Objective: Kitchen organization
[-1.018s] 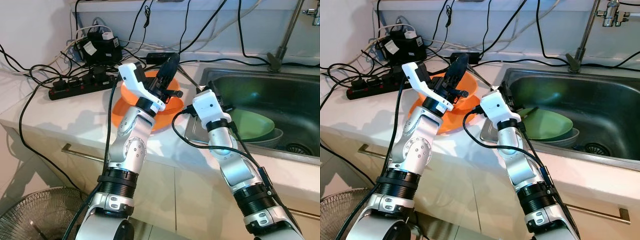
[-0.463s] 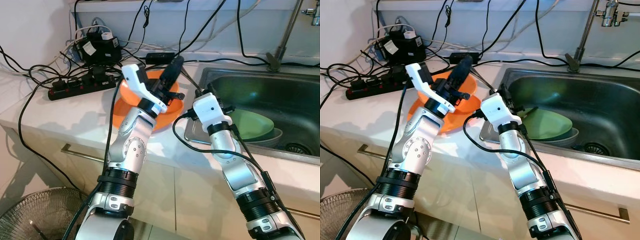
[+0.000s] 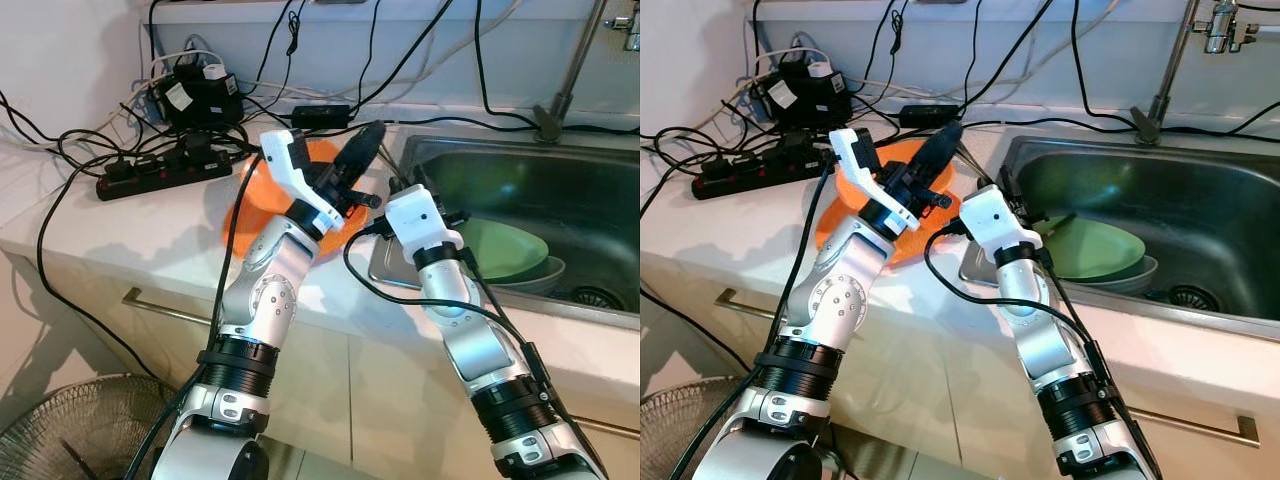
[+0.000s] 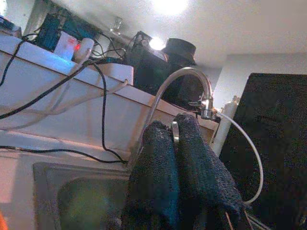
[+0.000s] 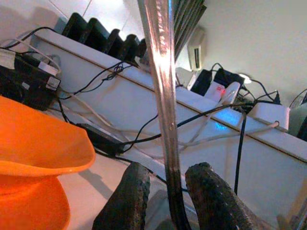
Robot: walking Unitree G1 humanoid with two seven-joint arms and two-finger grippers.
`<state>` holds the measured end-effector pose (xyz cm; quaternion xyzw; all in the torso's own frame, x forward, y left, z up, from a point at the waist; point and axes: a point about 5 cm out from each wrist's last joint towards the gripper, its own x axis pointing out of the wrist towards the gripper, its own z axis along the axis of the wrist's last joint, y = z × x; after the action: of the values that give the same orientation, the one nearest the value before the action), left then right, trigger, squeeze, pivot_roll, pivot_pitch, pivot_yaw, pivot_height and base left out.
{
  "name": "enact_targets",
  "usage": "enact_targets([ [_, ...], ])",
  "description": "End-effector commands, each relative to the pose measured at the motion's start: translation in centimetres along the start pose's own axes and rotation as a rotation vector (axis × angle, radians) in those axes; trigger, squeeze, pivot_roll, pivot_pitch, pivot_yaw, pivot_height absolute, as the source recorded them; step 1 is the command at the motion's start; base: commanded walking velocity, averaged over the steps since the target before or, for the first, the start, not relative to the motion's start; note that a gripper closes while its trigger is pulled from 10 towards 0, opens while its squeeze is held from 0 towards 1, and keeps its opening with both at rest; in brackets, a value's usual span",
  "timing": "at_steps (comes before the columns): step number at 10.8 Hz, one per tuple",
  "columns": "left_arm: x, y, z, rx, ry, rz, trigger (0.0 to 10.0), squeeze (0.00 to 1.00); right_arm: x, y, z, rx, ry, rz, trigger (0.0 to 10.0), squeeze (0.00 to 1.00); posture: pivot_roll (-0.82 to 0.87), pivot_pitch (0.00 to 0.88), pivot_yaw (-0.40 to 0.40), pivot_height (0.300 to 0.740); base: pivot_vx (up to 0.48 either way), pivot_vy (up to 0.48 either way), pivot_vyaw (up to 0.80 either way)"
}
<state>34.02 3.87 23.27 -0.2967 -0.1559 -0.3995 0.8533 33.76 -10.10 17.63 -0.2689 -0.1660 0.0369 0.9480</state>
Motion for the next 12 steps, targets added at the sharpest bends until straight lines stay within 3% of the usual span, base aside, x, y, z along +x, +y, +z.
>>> enact_targets([
  [1,1.39,-2.23,0.6,-0.021,-0.051,-0.098,10.0,0.0,-0.07,0.58,0.26,0.008,-0.005,0.032,10.0,0.0,0.04,0.0,0.124,0.74,0.0,0.0,0.0],
  [2,1.38,-2.26,0.6,-0.021,-0.05,-0.1,10.0,0.0,-0.11,0.59,0.25,0.008,-0.005,0.032,10.0,0.0,0.04,0.0,0.124,0.74,0.0,0.0,0.0],
  [4,1.4,-2.3,0.63,-0.019,-0.049,-0.103,10.0,0.0,-0.17,0.7,0.21,0.007,-0.005,0.038,0.0,0.0,0.04,0.0,0.125,0.74,0.0,0.0,0.0],
  [12,1.37,-2.34,0.45,-0.011,-0.039,-0.106,10.0,0.0,0.01,0.55,0.32,0.007,-0.012,0.032,0.0,0.0,0.04,0.0,0.124,0.74,0.0,0.0,0.0],
])
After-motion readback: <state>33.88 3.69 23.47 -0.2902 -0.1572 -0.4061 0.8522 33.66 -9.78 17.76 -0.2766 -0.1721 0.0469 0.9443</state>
